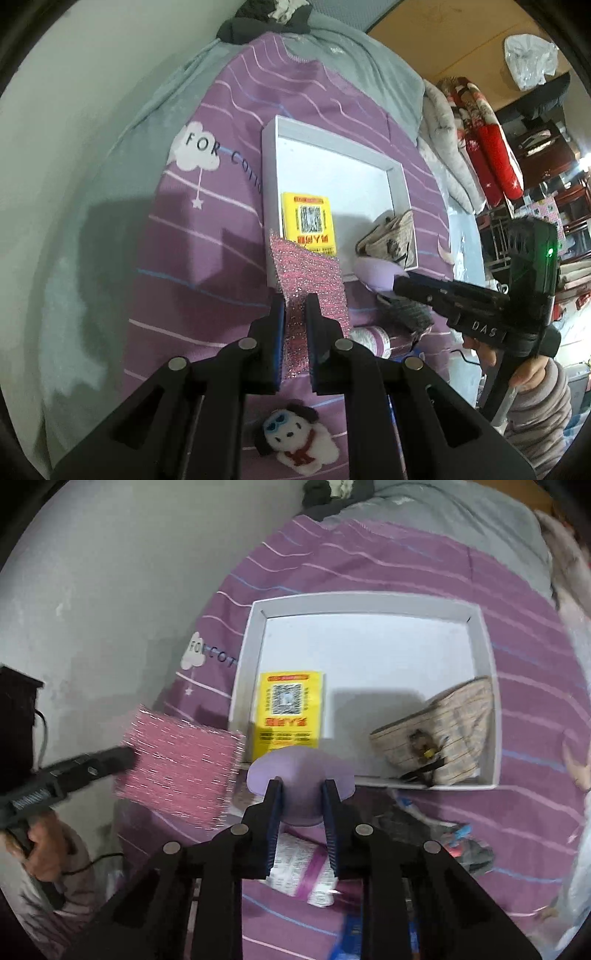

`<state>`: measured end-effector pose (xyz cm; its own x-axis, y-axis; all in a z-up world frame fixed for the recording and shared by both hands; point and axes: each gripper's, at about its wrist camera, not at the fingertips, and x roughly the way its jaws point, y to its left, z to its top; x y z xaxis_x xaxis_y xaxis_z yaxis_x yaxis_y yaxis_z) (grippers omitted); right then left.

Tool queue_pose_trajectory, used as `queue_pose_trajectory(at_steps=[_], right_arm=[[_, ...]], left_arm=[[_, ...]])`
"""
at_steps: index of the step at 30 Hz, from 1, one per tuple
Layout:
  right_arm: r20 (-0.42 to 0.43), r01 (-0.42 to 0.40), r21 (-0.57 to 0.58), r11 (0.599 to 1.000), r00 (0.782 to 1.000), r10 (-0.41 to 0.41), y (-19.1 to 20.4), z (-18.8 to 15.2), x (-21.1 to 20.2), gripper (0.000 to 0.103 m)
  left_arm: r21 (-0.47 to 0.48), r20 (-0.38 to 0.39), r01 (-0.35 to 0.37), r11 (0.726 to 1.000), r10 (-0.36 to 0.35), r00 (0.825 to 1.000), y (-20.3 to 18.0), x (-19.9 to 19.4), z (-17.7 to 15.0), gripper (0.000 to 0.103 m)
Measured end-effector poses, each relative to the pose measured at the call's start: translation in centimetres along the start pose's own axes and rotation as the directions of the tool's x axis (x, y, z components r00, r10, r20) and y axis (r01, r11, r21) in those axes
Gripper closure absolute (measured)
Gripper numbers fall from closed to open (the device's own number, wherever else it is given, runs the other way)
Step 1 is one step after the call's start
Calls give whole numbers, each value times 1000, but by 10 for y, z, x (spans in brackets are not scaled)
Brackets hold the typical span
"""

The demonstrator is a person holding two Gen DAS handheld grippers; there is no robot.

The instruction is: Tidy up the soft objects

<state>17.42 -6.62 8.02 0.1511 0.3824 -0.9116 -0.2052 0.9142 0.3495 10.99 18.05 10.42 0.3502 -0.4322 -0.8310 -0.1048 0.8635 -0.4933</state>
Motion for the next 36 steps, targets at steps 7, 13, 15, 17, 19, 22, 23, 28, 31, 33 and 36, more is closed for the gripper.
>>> queue_pose_trajectory(at_steps=[7,13,15,17,19,22,23,28,31,33,36], right_arm=[[62,-14,-48,999,998,17,7,14,10,82],[113,17,-175,984,994,3,16,17,28,82],[128,35,-239,970,992,-4,19,14,32,82],[154,65,-327,943,988,-15,25,8,39,82],[175,87,-400,912,984,-17,30,3,43,82],[212,129,-494,860,977,-25,38,-5,47,82],[214,132,-515,847,977,-22,39,-7,49,82],[183,112,-539,835,983,-13,33,-6,62,82],[132,82,-532,843,991,-13,30,-6,69,82],[115,73,-526,847,993,-14,30,-5,71,81],[72,26,-490,871,997,10,29,3,66,71]], left_arm=[[-5,52,-21,1000,21,998,7,-4,8,91],[-31,53,-25,999,27,998,16,-1,16,91],[-43,47,-29,999,31,998,19,1,18,91],[-51,43,-24,998,27,999,22,3,19,91],[-64,46,-24,998,27,999,25,3,21,91],[-74,54,-26,997,30,998,28,1,23,91],[-76,59,-28,997,32,998,29,0,24,91],[-77,61,-31,997,36,997,31,-1,25,91],[-74,62,-28,997,33,998,29,-2,25,91],[-71,64,-26,997,30,998,27,-3,25,91],[-62,68,-23,998,27,997,24,-6,24,91]])
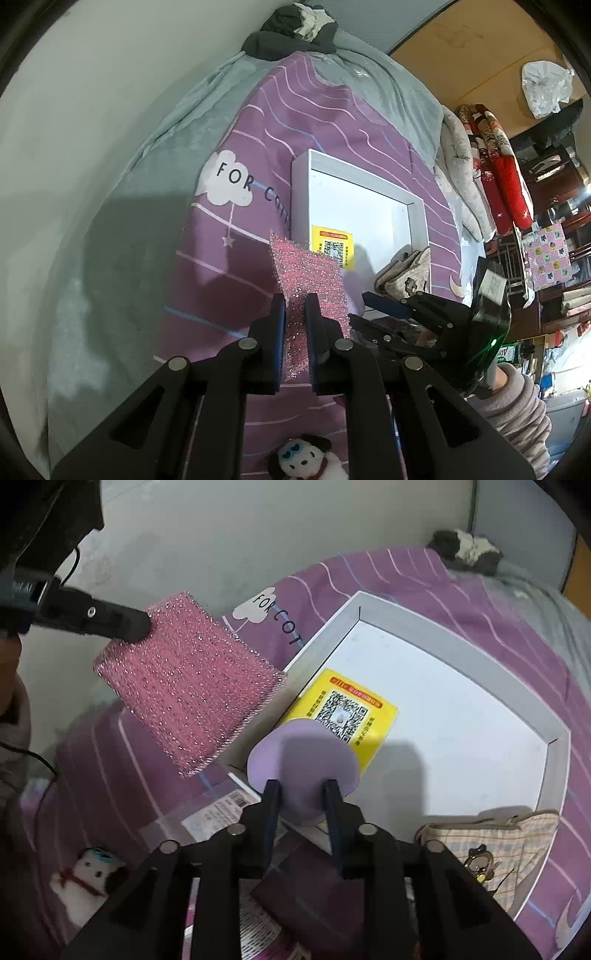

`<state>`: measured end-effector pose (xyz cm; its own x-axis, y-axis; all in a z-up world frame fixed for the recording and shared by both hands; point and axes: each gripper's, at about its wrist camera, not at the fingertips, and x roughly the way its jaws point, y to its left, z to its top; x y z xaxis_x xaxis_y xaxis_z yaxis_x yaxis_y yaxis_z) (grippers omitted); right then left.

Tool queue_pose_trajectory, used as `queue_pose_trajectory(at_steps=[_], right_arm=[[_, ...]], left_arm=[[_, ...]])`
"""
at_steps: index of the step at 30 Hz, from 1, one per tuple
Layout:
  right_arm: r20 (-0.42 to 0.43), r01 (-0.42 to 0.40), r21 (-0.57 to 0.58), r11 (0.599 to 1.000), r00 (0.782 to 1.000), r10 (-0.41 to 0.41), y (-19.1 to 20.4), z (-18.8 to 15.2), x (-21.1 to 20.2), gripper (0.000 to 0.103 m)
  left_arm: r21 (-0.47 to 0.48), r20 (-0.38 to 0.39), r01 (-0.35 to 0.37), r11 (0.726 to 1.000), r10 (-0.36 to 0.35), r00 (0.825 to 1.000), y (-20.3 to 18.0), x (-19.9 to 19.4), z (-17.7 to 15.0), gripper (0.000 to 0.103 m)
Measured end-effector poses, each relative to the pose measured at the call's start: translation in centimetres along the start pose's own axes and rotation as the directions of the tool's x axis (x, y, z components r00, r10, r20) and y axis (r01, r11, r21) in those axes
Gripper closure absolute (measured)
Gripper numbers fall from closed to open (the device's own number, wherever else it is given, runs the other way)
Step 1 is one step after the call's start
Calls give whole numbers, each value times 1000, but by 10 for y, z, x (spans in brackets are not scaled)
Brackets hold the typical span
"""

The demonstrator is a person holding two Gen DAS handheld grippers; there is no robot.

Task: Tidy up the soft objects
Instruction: 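Lower the pink sponge into the tray and open the left gripper while the right carries the lavender pad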

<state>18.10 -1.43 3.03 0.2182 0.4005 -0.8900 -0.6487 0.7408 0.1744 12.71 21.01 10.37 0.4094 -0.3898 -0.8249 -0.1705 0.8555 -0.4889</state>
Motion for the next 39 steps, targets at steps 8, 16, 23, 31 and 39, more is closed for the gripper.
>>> queue_pose_trajectory(at_steps=[8,16,23,31,39], right_arm=[[87,112,106,988,989,-121,-9,-10,-42,54],[94,192,385,903,965,-246,-42,-18,-72,53],[14,170,664,728,971,-239,-79,-37,-78,41],[137,122,751,650,933,-332,-107,-44,-84,41],[271,13,779,627,895,-355,-132,-78,-80,41]], left_arm=[[20,19,37,999,-37,999,-24,-3,1,91],[77,28,80,994,-83,996,-69,11,11,91],[121,43,86,989,-92,995,-100,39,30,91],[83,38,71,994,-74,996,-112,85,60,91],[45,-1,84,995,-84,996,-119,146,82,91]])
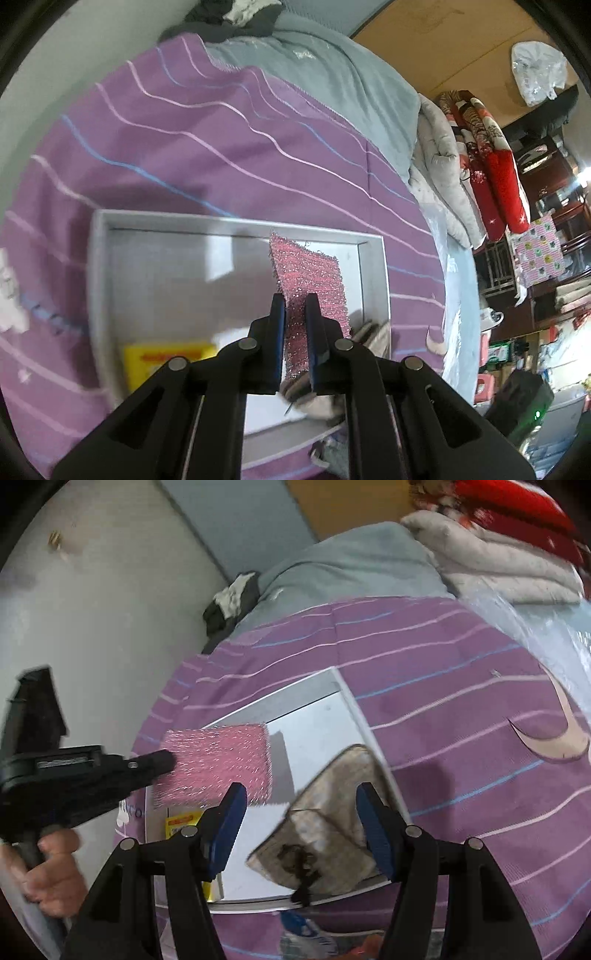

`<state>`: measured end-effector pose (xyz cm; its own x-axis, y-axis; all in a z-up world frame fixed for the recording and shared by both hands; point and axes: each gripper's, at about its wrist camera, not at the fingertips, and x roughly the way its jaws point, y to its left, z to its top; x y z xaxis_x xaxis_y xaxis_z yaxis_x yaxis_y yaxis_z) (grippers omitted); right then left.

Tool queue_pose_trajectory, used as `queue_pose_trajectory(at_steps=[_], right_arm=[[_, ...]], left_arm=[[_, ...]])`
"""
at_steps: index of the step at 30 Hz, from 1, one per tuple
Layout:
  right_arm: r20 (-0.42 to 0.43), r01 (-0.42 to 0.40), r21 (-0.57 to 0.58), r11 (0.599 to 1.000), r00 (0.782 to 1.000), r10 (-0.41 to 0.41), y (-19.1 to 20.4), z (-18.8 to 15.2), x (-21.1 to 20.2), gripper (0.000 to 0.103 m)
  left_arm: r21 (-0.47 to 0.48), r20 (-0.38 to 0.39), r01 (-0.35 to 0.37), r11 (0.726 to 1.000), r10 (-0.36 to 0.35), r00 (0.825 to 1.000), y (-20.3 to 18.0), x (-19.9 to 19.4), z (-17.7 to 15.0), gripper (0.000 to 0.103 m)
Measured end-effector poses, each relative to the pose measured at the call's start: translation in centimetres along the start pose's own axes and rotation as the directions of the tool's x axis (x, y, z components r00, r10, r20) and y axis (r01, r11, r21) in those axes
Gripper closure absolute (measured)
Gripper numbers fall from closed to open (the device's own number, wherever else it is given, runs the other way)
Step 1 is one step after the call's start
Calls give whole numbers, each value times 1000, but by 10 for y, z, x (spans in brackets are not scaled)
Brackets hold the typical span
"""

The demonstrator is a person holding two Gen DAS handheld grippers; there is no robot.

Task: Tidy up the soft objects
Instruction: 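Lower the pink sponge into the tray and open the left gripper while the right carries the lavender pad, then release the lavender pad into the tray with the right gripper and withdraw both tools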

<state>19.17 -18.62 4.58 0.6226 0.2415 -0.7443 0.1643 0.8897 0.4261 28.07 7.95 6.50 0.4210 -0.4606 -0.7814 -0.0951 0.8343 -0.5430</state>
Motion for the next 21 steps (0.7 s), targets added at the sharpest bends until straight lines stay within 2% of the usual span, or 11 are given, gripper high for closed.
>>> queue_pose_trajectory(at_steps=[3,8,13,14,16,17,18,21], right_arm=[[-11,25,-12,1000,1000,-25,-10,2,-2,36],[-63,83,-78,994,994,-88,-12,-4,7,35],[-55,23,-45,999,998,-25,-13,-4,1,35],[-51,14,-48,999,999,-17,-12,-4,0,35],[-50,10,-56,998,999,-12,-10,-5,-1,35],[-52,10,-63,998,999,-14,-9,-6,-1,35],[-55,8,-70,998,998,-12,-7,-7,-1,35],[-71,-5,-90,996,997,-2,-1,-10,-1,35]], left_arm=[[-23,1,8,1000,-8,1000,1,20,7,91],[-30,-47,10,1000,-11,999,0,49,7,91],[-38,-53,-5,999,3,999,1,63,3,90],[-43,-51,-10,999,7,999,2,61,3,86],[-29,-43,-41,999,39,998,2,52,2,70],[-17,-27,-50,999,50,998,1,46,1,55],[-5,-5,-55,998,55,998,-1,39,0,48],[36,45,-96,995,94,995,-6,12,-5,47]])
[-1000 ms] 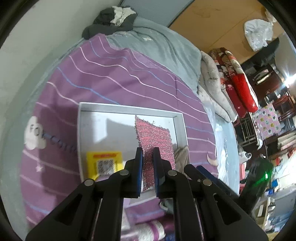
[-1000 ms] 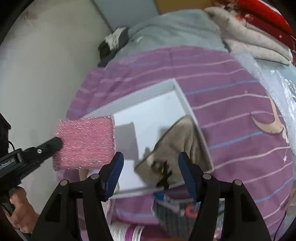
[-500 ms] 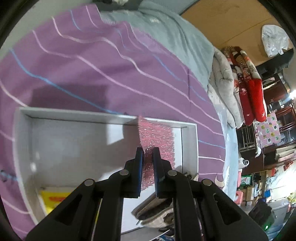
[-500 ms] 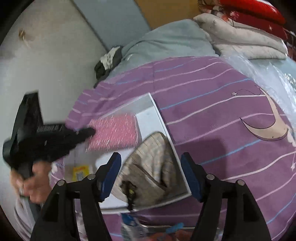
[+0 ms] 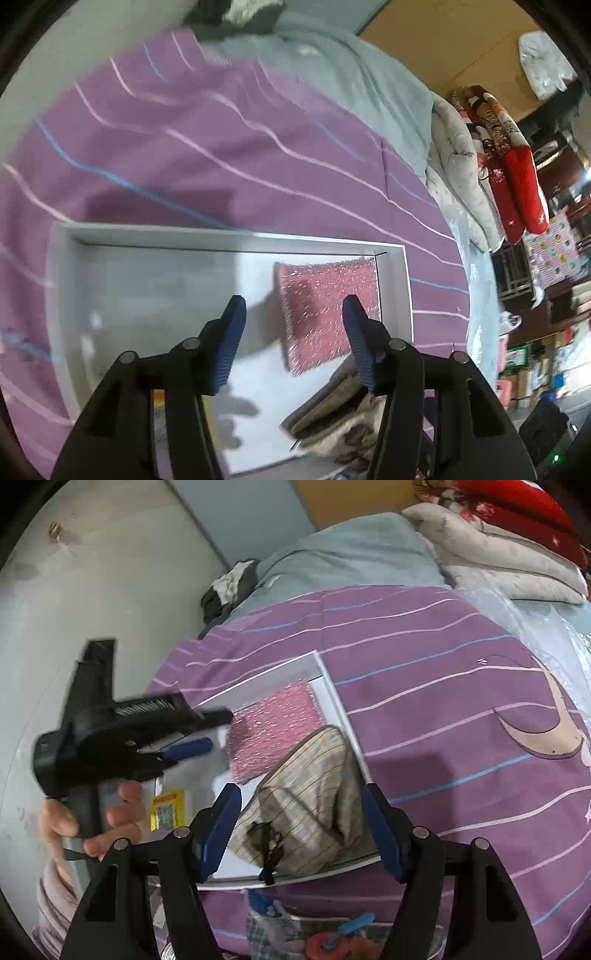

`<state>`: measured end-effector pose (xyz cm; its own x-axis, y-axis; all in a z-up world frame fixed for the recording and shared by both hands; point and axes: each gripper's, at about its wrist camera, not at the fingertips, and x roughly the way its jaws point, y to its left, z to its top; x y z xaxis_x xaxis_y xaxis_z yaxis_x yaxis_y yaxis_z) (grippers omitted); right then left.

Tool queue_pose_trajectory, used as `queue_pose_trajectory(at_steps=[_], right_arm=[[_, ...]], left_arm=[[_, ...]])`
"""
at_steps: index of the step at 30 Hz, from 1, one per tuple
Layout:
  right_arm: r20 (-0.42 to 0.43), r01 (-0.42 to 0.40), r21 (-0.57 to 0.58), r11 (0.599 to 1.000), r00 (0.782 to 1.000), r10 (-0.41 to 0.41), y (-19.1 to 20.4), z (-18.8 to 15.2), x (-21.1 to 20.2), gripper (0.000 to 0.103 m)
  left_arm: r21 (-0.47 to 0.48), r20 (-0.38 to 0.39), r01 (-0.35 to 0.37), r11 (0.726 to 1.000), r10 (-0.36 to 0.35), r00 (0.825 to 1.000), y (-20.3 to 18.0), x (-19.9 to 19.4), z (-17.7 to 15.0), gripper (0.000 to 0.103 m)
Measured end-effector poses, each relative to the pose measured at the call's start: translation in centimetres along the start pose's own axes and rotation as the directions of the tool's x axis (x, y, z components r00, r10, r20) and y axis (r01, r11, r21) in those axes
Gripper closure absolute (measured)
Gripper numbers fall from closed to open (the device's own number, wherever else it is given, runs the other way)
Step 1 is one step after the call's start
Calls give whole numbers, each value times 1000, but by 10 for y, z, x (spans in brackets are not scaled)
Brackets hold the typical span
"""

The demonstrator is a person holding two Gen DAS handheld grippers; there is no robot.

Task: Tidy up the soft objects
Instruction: 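Release the lavender pad into the tray with the right gripper and withdraw both tools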

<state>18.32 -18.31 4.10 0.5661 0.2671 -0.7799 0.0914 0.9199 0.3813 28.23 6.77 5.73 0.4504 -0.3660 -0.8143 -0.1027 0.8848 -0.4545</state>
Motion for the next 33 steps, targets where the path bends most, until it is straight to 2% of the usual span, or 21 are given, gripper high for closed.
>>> queue_pose_trajectory(at_steps=[4,8,14,20,22,23,27,31,33], right_arm=[[7,-12,-36,999,1000,12,12,-5,-12,35],[11,-27,-84,996,1000,27,23,-16,-36,35],[-32,16,-185,983,999,-22,49,-40,-61,35],[-46,32,-288,957,998,-47,68,-56,-90,35],[-39,46,-325,945,997,-62,71,-59,-104,35],[-24,58,-332,941,997,-70,71,-59,-110,35],[54,74,-317,946,997,-60,64,-74,-137,31],[55,48,-306,951,998,-32,58,-98,-142,31],[40,51,-300,952,998,-41,55,-112,-140,31]], left_arm=[[36,39,-36,999,35,999,-3,-40,-17,47],[80,77,-67,995,61,995,-4,-81,-49,47],[138,95,-92,986,79,992,-3,-123,-88,47],[177,153,-120,977,93,984,-2,-168,-100,47],[195,176,-130,972,96,980,-2,-180,-105,44],[211,176,-131,969,94,980,-1,-184,-110,40],[240,131,-120,963,90,987,8,-175,-136,39],[228,110,-87,970,64,992,21,-161,-169,39],[254,105,-111,961,87,991,22,-153,-184,39]])
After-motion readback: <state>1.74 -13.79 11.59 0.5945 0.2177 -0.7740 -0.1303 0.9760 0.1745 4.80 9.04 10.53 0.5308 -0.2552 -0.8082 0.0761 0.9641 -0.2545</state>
